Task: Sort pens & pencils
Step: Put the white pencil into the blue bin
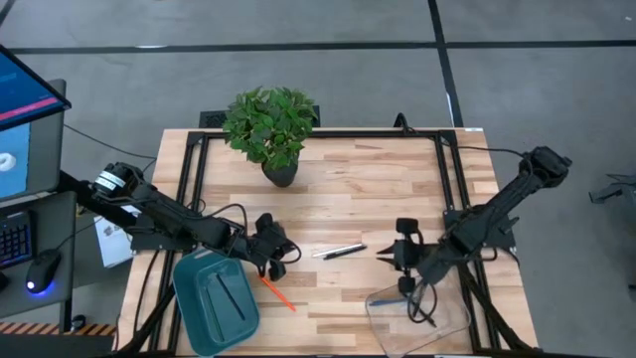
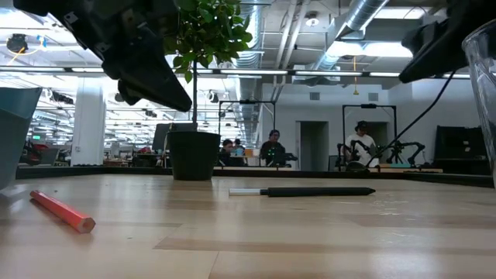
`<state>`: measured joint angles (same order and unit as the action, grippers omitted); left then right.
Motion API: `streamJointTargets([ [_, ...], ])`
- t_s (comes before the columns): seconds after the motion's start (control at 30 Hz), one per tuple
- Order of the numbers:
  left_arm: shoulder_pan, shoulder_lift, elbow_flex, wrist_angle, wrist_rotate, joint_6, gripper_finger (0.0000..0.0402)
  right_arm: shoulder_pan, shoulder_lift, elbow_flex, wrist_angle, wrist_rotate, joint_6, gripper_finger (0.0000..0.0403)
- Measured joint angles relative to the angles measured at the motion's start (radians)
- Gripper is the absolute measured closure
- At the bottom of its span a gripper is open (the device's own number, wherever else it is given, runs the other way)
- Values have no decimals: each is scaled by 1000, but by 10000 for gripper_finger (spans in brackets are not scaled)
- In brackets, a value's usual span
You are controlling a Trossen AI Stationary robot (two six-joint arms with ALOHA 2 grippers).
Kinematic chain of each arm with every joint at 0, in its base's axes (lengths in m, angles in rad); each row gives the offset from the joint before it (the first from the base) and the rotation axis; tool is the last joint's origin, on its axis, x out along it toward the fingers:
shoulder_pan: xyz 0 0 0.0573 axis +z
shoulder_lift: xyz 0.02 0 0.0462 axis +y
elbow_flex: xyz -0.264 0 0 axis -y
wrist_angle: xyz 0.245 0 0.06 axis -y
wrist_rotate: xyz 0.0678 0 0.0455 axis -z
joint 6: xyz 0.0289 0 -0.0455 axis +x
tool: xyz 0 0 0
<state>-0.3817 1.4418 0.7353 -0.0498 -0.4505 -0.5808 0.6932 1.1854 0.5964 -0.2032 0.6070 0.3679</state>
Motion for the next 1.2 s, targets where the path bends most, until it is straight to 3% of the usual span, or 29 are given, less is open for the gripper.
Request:
streamJointTargets([
  [0.27, 21, 1, 0, -2, -18, -5, 360, -63, 0, 0, -2, 30, -54, 328],
  [0.37, 34, 29, 0, 9, 34, -1, 360, -88, 0, 0, -7, 30, -54, 328],
  [0.7, 48, 261, 38, 112, 176, 4, 360, -141, 0, 1, -1, 30, -63, 328],
  [1.03, 51, 279, 86, 179, 67, 81, 331, -161, 0, 1, 18, 35, -86, 328],
  [1.2, 52, 279, 86, 252, 65, 154, 311, -177, 0, 1, 20, 51, -146, 328],
])
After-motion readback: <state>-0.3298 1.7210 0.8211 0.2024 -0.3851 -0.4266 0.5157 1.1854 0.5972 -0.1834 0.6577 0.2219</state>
